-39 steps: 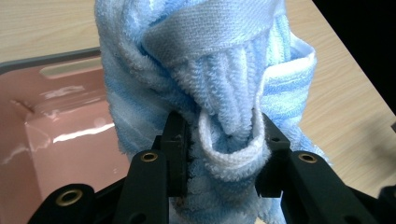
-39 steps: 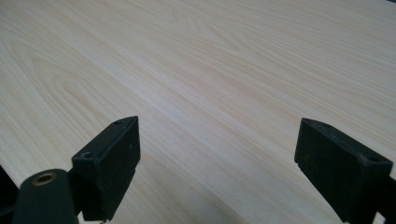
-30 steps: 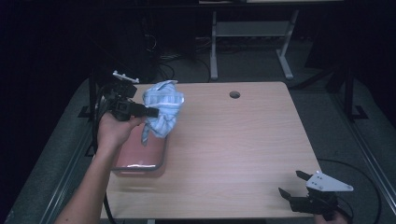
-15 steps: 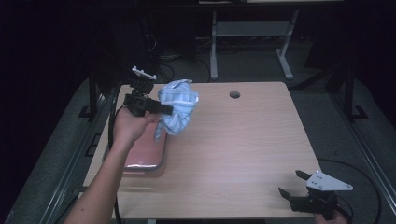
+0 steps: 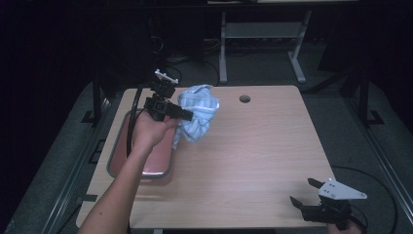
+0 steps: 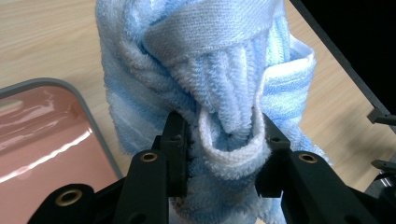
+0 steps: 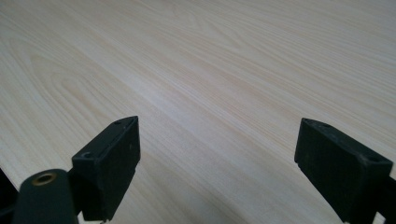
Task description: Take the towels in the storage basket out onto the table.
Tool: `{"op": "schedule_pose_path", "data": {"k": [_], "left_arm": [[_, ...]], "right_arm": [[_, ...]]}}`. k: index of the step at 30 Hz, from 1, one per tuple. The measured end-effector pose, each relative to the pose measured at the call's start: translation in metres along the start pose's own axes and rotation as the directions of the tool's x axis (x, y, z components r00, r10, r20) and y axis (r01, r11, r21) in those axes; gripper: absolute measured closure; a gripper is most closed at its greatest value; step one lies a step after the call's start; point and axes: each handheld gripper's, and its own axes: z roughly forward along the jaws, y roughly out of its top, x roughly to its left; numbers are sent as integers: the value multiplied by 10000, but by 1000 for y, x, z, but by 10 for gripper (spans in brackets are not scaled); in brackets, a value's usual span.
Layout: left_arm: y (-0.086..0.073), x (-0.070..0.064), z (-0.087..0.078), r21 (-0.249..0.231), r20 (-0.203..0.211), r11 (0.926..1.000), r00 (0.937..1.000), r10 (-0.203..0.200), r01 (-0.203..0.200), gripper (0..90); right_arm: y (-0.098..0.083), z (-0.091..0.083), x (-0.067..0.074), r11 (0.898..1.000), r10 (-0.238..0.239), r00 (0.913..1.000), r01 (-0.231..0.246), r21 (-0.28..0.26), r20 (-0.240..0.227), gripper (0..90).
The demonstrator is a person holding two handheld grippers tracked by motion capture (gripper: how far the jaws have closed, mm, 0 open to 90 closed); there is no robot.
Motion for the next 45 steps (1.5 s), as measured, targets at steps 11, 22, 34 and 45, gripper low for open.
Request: {"op": "schedule_pose_path", "data": {"k": [11, 22, 34, 45], "left_arm": [[5, -10, 17, 76, 212, 9999, 9997, 130, -132, 627], [9, -23, 40, 218, 559, 9993, 9980, 296, -308, 627], [10, -37, 60, 307, 689, 9983, 9965, 481, -504, 627], [9, -41, 85, 648, 824, 9960, 9950, 563, -618, 626]], "right_arm": [[-1, -2, 1, 9998, 168, 9999, -168, -61, -8, 137], [-1, -2, 0, 9998, 173, 9999, -173, -70, 11, 137], [1, 1, 2, 9999, 151, 9999, -152, -47, -65, 137], [1, 0, 1, 9996, 265, 9996, -265, -49, -58, 137]]}}
